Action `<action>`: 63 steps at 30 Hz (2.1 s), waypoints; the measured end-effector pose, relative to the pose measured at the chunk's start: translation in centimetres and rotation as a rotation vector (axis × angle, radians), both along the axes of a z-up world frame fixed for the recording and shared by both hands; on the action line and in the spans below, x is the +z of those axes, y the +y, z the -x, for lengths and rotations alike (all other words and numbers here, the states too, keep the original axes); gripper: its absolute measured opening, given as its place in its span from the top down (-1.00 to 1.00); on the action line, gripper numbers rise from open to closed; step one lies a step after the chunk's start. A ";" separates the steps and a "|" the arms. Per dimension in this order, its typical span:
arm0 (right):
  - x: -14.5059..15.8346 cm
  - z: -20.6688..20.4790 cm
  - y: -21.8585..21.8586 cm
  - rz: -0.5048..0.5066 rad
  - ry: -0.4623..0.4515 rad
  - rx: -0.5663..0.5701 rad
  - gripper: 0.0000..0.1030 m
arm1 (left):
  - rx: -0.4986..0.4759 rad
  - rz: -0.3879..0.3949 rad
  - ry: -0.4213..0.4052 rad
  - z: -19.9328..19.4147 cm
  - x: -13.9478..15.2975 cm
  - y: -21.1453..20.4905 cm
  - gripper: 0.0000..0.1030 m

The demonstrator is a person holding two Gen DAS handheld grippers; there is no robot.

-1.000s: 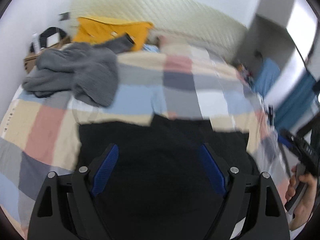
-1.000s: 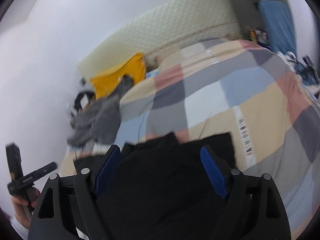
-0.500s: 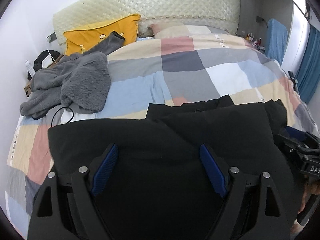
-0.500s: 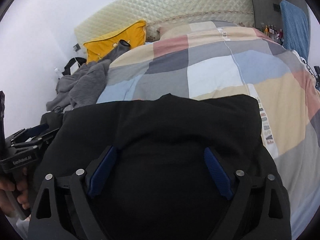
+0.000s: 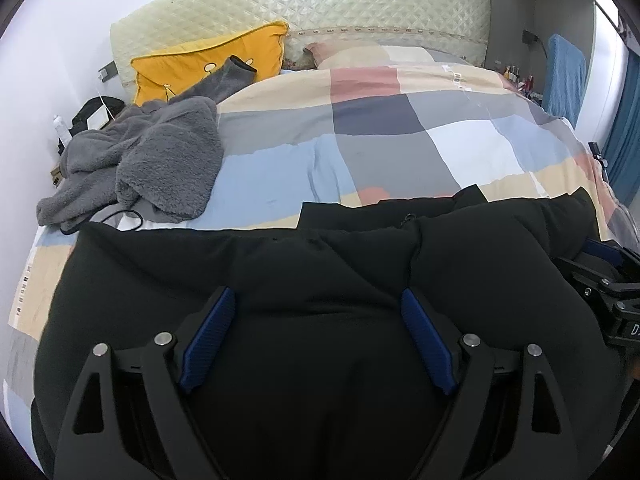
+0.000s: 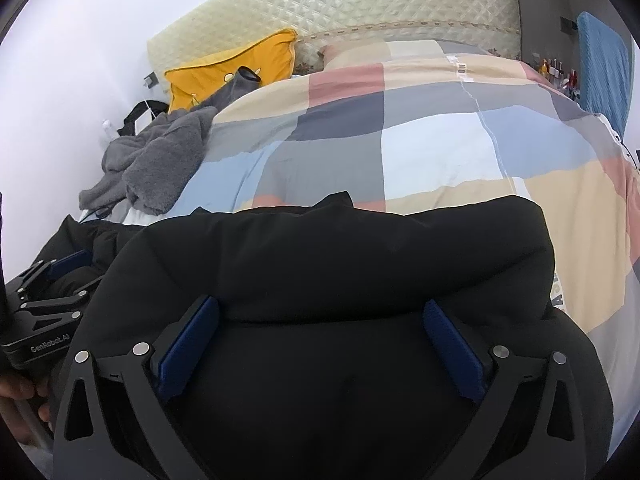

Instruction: Fold large clothes

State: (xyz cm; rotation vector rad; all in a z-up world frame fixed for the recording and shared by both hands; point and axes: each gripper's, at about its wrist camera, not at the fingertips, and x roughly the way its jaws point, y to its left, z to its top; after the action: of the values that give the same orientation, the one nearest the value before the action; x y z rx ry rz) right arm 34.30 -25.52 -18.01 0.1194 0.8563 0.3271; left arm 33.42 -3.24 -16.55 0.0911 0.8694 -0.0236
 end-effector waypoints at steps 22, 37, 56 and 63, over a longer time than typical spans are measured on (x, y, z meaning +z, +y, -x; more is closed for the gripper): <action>1.5 1.0 -1.1 -0.005 -0.075 0.023 -1.00 | -0.013 0.088 -0.065 2.1 1.5 2.9 -0.66; 1.1 0.7 -3.7 0.014 -0.110 0.058 -1.00 | 0.081 0.116 -0.064 2.1 1.2 9.1 -0.66; -1.3 0.1 -3.8 0.011 -0.023 0.060 -1.00 | 0.072 0.161 -0.004 1.5 -1.1 9.5 -0.75; -0.6 -0.3 -4.7 -0.023 -0.007 0.044 -1.00 | 0.161 0.302 -0.031 1.6 -0.1 12.9 -0.75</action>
State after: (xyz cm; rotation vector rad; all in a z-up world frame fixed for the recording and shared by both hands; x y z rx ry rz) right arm 34.62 -30.20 -18.59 0.1209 0.8489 0.3787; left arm 31.81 9.64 -16.61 -0.2610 0.8311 -0.0027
